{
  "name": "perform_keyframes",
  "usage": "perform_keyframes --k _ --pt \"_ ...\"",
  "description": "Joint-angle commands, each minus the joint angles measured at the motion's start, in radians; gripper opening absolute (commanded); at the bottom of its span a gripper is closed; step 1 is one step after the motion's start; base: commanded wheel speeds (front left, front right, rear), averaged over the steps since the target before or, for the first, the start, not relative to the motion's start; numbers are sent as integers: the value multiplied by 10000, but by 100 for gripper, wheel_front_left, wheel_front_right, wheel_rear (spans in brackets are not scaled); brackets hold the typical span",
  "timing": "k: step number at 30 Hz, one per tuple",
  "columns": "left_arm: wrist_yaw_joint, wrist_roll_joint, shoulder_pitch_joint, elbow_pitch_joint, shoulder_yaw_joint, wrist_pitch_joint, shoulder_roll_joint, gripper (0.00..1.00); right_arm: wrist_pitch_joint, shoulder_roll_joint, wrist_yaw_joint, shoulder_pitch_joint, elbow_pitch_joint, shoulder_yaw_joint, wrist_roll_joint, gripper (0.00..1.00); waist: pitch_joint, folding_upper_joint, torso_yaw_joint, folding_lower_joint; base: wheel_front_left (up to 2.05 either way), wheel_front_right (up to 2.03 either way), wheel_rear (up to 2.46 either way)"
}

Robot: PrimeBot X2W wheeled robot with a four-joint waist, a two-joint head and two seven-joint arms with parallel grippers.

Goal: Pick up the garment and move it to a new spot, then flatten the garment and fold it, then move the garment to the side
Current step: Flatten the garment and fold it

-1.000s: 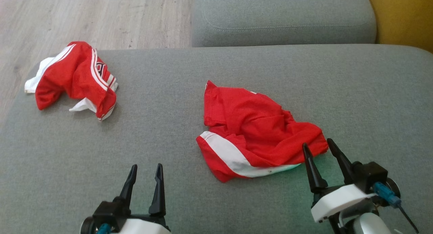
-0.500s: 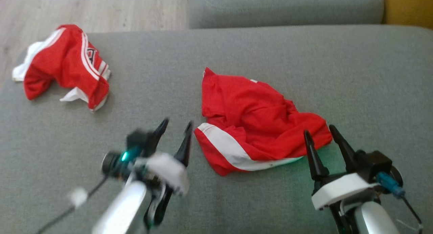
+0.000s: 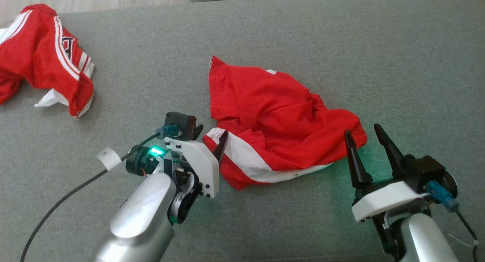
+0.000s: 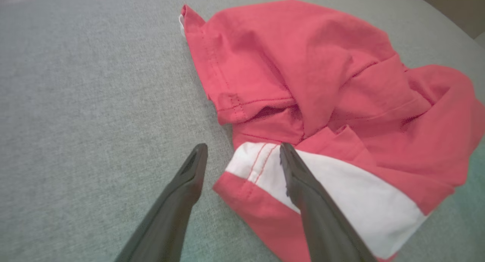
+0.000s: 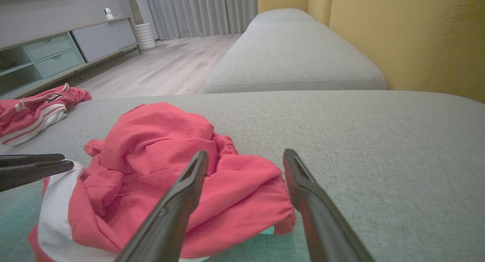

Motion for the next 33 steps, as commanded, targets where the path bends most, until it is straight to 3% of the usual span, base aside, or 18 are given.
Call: perform_keyframes --k 1,12,18,20,23,27,29,30,33 --pt "-84 -73 -512 -254 253 145 160 100 -47 -22 39 -405 -360 160 -89 100 58 0 -6 -3 0 0 0" --pt "-653 -605 -231 -812 -112 1163 293 100 -120 -22 39 -381 -258 165 -59 100 32 0 55 -3 0 0 0" --pt "-567 -568 -135 -1172 -135 967 292 98 -166 -22 39 -376 -224 205 -41 100 6 0 22 -3 0 0 0" --pt "-526 -563 -75 -1271 -154 920 285 84 -172 -22 39 -364 -206 226 -33 100 -14 0 3 -3 0 0 0" --pt "-480 -588 50 -1335 -212 1009 323 49 -179 -22 39 -319 -172 251 -16 100 -43 0 -21 -3 0 0 0" --pt "-317 -541 149 -1151 -271 1179 449 47 -187 -22 39 -295 -128 283 2 100 -76 0 -84 -3 0 0 0" --pt "-262 -540 158 -1093 -263 1149 445 57 -209 -22 39 -303 -114 295 5 100 -80 0 -107 -3 0 0 0" --pt "-244 -539 160 -1067 -265 1125 436 58 -218 -22 39 -306 -109 304 3 100 -82 0 -117 -3 0 0 0" --pt "-218 -567 174 -1021 -237 964 391 44 -239 -22 39 -306 -101 310 16 100 -80 0 -142 -3 0 0 0"
